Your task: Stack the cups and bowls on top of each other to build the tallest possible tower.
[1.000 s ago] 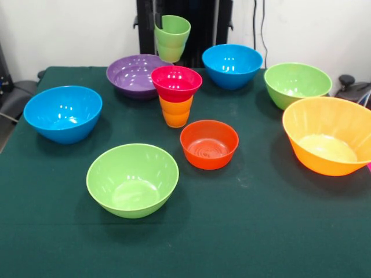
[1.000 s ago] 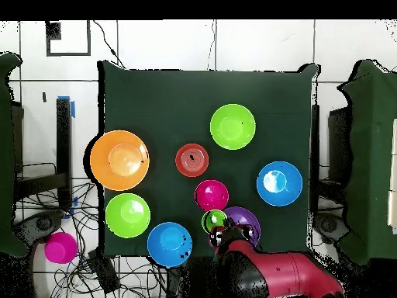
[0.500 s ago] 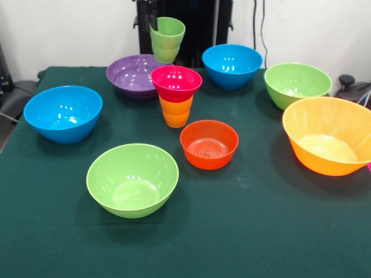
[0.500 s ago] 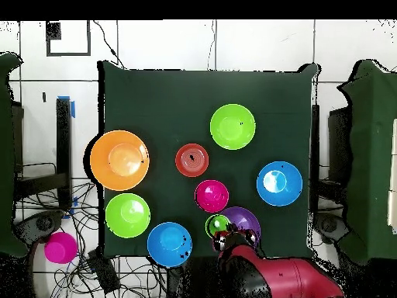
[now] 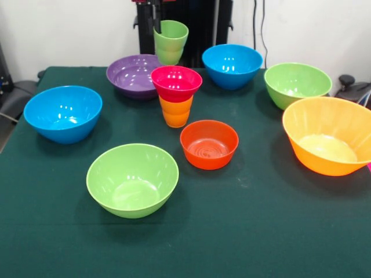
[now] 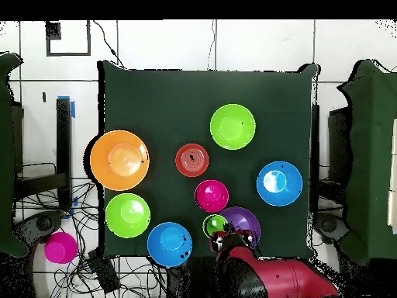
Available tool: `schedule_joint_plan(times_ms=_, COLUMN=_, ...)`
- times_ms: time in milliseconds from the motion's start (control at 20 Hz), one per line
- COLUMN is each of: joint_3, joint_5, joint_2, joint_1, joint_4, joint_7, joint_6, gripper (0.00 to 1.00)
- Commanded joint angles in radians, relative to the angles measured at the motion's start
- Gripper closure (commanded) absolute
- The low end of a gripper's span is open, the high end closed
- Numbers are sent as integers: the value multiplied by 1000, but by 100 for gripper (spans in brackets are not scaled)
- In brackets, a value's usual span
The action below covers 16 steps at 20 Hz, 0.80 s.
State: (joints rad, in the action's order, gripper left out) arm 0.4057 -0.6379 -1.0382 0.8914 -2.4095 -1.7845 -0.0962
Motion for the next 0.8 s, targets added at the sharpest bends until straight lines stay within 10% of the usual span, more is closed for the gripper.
schedule_joint_plan(times_ms=50, joint_3=-23, joint_5=-47, joint_2=52, joint_1=-70, joint_4=-22, joint_7=-102, joint_6=46, gripper=100)
schedule_joint_plan(times_ms=800, joint_3=-45, joint_5=-21, joint_2=61, joint_1=-108, joint_4=-18, joint_7=-113, joint_6=53, gripper=100)
